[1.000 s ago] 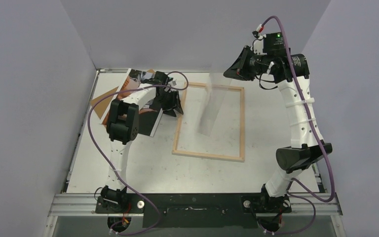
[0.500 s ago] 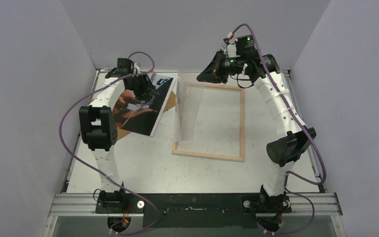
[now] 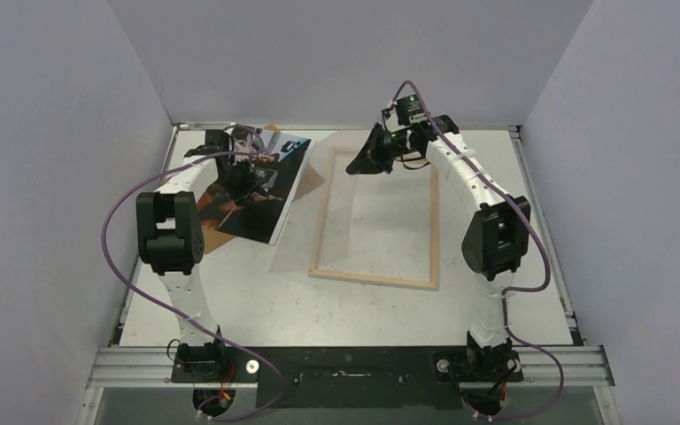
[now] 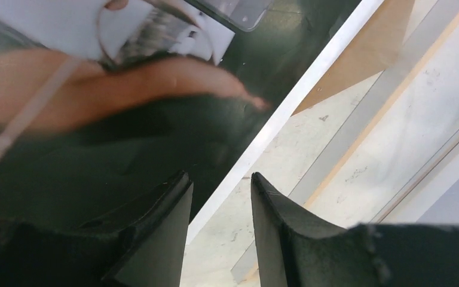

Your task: Put the photo into the frame

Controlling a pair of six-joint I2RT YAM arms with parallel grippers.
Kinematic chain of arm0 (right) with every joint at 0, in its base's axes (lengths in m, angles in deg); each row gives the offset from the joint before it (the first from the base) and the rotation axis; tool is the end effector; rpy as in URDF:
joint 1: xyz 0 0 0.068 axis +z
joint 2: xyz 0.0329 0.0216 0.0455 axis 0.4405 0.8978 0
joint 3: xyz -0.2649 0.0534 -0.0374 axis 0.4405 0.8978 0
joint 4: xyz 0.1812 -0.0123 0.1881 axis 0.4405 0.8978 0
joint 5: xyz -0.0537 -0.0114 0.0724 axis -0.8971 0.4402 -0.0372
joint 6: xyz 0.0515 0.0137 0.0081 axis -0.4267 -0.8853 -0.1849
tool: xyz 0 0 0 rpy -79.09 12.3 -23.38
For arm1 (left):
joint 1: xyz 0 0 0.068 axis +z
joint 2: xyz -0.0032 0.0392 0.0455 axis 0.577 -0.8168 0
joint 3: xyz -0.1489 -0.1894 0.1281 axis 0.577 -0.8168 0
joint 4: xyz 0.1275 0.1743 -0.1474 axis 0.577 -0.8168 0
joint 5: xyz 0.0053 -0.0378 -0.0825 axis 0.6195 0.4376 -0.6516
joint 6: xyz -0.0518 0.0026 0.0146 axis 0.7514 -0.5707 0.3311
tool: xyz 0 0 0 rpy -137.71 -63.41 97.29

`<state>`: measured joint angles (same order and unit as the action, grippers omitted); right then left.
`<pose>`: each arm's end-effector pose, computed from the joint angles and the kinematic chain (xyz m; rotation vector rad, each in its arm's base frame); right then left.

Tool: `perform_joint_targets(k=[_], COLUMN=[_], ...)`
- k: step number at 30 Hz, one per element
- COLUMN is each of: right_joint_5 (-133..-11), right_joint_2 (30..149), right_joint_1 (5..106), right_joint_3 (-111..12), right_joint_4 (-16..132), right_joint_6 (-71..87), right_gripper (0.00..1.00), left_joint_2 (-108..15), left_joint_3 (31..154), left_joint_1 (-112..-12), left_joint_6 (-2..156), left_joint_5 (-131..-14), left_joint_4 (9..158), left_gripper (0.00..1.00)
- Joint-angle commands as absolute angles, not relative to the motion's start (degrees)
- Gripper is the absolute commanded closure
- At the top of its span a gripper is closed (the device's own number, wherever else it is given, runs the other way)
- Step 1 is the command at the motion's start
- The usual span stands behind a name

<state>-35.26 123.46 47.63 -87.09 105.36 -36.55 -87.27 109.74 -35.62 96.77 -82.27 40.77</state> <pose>0.4043 0.1859 0.3281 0.2988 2.6634 1.4424 0.4238 -0.0140 0.1928 -0.6714 2.7131 -0.5833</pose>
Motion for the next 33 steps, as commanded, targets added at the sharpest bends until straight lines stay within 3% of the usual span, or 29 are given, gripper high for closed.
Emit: perform_joint_targets(k=[1, 6, 16, 33], right_joint_5=[-33.7, -37.3, -42.4, -42.4], right_joint_2=[128.1, 134.3, 134.8, 129.0], right_joint_1=[43.8, 42.0, 37.9, 33.1], right_joint_3=[-88.6, -93.2, -91.4, -79.5], right_joint_4=[109.9, 121.5, 123.1, 109.0], right_joint_6=[-25.6, -15.0, -5.4, -3.9], right_gripper=[1.0, 1.0, 1.0, 1.0], left_joint_2=[-84.8, -84.6, -85.4, -88.4], left_joint_3=[108.5, 107.3, 109.8, 108.4], left_joint_1=[-35.6, -35.5, -35.6, -38.3], left_joint_6=[98.0, 98.1, 95.3, 96.0], left_joint_5=[-83.6, -84.4, -85.6, -98.2], left_joint_4=[45.3, 45.7, 43.6, 51.4], left_gripper=[0.61, 0.61, 0.61, 0.58])
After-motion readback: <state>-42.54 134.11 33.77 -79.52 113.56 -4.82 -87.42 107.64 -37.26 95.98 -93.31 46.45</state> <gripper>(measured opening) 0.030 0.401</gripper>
